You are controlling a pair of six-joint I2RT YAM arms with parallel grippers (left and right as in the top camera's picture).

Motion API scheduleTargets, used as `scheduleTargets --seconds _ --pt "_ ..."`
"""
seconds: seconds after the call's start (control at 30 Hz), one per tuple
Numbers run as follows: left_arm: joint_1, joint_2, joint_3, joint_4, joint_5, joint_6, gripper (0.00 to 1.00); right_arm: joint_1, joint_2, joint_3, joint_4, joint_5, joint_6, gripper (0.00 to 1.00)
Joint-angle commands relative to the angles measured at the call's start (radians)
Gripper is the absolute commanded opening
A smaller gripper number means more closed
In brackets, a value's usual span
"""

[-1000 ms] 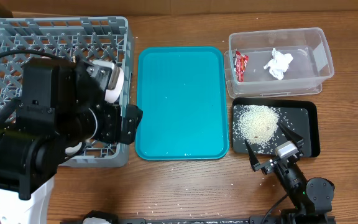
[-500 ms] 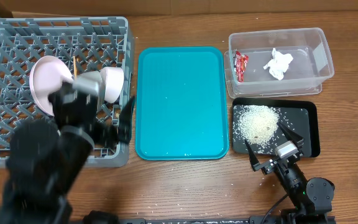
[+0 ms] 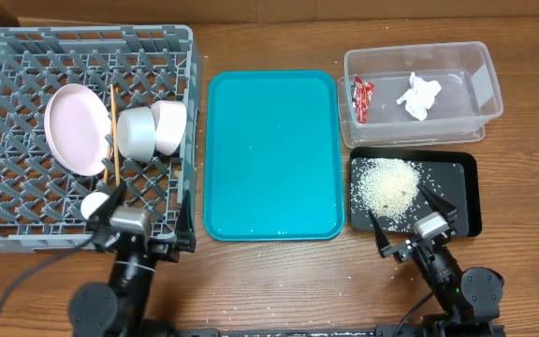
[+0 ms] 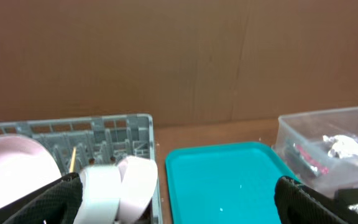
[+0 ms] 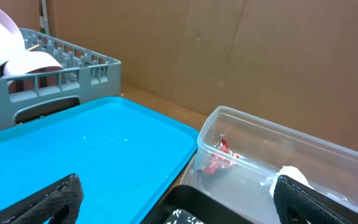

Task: Sort waste into correct bins and load items into the dishwasher

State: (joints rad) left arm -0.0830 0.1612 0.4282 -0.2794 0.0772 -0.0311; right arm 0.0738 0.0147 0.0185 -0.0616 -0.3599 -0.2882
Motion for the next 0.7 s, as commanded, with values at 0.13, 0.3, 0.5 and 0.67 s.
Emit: scheduleTargets --seconds 0.13,0.3,0.5,0.67 --pt "0.006 -0.158 -0.256 0.102 -0.055 -0.029 1.0 0.004 -0.008 -0.01 0.007 -0.001 0.003 1.0" --pt "0.006 -0.158 -0.373 0.21 -0.058 -0.029 1.0 0.004 -0.008 -0.01 0.007 -0.001 0.003 1.0" --pt "0.006 -0.158 -0.423 0.246 -0.051 -0.029 1.0 0.004 -0.008 -0.01 0.007 -0.001 0.003 1.0" --pt "0.006 -0.156 -0.423 0.202 -0.054 -0.029 1.0 0.004 -0.008 -0.01 0.007 -0.001 0.003 1.0"
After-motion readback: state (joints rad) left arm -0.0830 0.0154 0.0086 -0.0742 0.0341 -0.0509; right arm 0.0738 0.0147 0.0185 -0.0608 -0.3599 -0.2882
